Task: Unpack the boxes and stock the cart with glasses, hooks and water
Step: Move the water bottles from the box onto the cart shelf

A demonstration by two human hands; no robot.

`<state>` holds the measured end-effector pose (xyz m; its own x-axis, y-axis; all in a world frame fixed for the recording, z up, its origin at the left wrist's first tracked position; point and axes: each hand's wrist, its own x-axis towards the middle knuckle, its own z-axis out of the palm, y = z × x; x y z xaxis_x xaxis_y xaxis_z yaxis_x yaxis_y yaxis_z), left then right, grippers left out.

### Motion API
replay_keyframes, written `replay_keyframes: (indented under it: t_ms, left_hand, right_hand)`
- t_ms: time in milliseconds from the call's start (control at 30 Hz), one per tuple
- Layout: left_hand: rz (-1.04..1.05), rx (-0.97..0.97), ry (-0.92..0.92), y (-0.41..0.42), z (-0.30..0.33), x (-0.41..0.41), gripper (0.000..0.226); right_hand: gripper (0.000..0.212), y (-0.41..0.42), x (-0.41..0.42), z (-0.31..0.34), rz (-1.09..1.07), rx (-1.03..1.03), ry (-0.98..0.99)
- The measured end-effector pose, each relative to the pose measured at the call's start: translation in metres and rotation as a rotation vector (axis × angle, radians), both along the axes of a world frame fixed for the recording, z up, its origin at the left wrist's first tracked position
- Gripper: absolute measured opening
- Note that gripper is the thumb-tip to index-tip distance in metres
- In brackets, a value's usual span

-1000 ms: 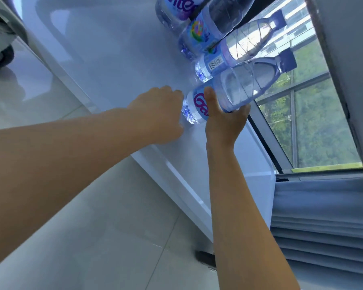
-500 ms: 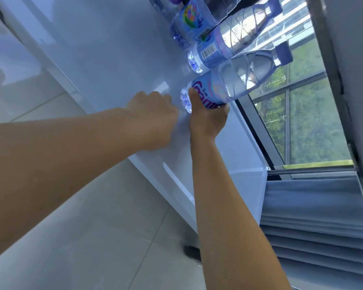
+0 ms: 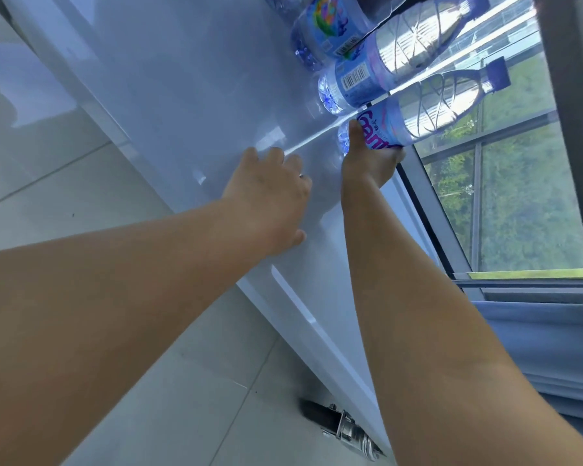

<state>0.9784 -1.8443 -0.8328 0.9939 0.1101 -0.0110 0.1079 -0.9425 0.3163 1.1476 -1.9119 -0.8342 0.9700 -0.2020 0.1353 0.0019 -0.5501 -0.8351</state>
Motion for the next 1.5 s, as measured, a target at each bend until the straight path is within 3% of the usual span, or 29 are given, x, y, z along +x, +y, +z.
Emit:
replay_keyframes:
  t_ms: [400,800,867,1100,1200,1400,1500]
  left_hand:
    - [0.013,-0.005,-0.003,-0.008,-0.004,-0.002,0.057]
    - [0.003,-0.018,-0.021,-0.007,-0.007,-0.002,0.057]
    - [-0.018,-0.023,-0.006,-0.005,-0.007,-0.002,0.055]
    - [0.03,0.063,-0.078,0.046,0.01,-0.05,0.028]
    - [0.089,-0.005,-0.196,0.084,0.023,-0.101,0.021]
    - [0.24,-0.139,0.013,0.134,0.097,-0.205,0.02]
    - [0.402,-0.195,0.098,0.167,0.157,-0.245,0.029]
  right_hand:
    - [0.066,0.002,0.014,-0.019,0.004,-0.102,0.011]
    - [0.057,0.017,0.016,-0.005,-0.044,-0.046,0.156]
    - [0.056,0.021,0.0,-0.005,-0.015,-0.131,0.185]
    - [0.047,0.049,-0.11,0.015,0.474,-0.442,-0.049]
    - [0.041,0.074,-0.171,0.03,0.627,-0.443,-0.064]
    - [0.034,0.121,-0.275,0.097,0.911,-0.556,0.029]
    - [0.032,0.163,-0.32,0.155,1.038,-0.634,0.019]
